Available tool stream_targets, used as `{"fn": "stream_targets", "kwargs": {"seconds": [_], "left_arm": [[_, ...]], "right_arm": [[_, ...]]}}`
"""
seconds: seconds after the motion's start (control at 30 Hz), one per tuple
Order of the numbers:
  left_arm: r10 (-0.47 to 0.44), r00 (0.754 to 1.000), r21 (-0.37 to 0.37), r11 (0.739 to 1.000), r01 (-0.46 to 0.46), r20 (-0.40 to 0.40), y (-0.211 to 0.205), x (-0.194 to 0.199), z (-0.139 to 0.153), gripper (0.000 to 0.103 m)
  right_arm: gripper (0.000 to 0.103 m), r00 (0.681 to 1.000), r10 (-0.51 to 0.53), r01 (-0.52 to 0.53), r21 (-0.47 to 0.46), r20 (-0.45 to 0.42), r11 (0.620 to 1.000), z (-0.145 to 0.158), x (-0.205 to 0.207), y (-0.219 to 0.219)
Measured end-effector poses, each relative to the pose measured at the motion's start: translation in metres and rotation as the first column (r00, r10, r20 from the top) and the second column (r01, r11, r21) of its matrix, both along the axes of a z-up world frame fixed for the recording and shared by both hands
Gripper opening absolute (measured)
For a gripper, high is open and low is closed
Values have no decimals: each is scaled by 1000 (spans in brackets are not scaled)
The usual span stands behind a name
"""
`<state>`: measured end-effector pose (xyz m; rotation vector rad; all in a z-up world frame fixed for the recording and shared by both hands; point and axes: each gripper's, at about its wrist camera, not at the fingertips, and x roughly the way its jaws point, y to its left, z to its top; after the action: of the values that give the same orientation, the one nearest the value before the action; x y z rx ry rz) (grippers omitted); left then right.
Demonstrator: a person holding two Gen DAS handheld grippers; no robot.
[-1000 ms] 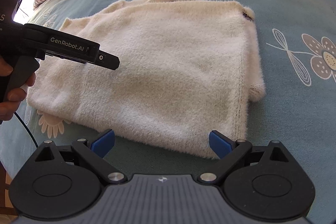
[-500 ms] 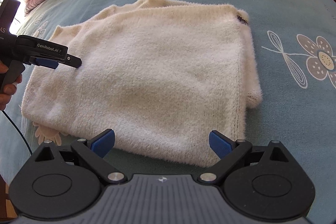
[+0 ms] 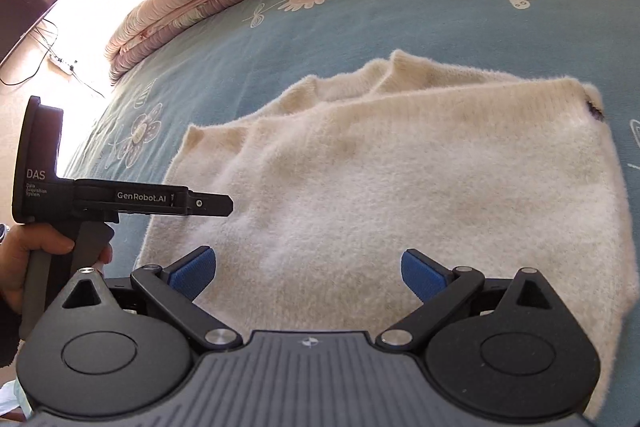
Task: Fold clothes
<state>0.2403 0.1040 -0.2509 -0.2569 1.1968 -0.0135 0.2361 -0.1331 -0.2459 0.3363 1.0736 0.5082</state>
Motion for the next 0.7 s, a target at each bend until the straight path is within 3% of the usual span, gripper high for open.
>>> {"fn": "stream_targets", "kwargs": {"seconds": [0.13,0.23,0.33,0.5,0.6,0.7], "left_arm": [[-27,999,-2,1000,27,19,13,-4,0,81],[-95,995,35,995,94,25,16,-6,1,81],[-117,993,21,993,117,28,17,-3,6,81],[-166,981,-37,985,170,96,11,18,15,81],[-203,976,-18,979,205,74,9,36,7,82],[-207,977,-81,974,211,56,17,42,-4,91]], "right_arm": [[101,999,-30,29,-20,-45,999,-12,12,-4],[101,990,-125,119,-99,-61,988,-15,6,-37],[101,978,-188,179,-99,-93,979,-17,2,-63],[103,970,-220,199,-181,-102,963,-22,9,-45],[103,966,-243,213,-251,-93,944,-26,12,-31],[103,964,-249,214,-286,-89,934,-28,13,-26]]}}
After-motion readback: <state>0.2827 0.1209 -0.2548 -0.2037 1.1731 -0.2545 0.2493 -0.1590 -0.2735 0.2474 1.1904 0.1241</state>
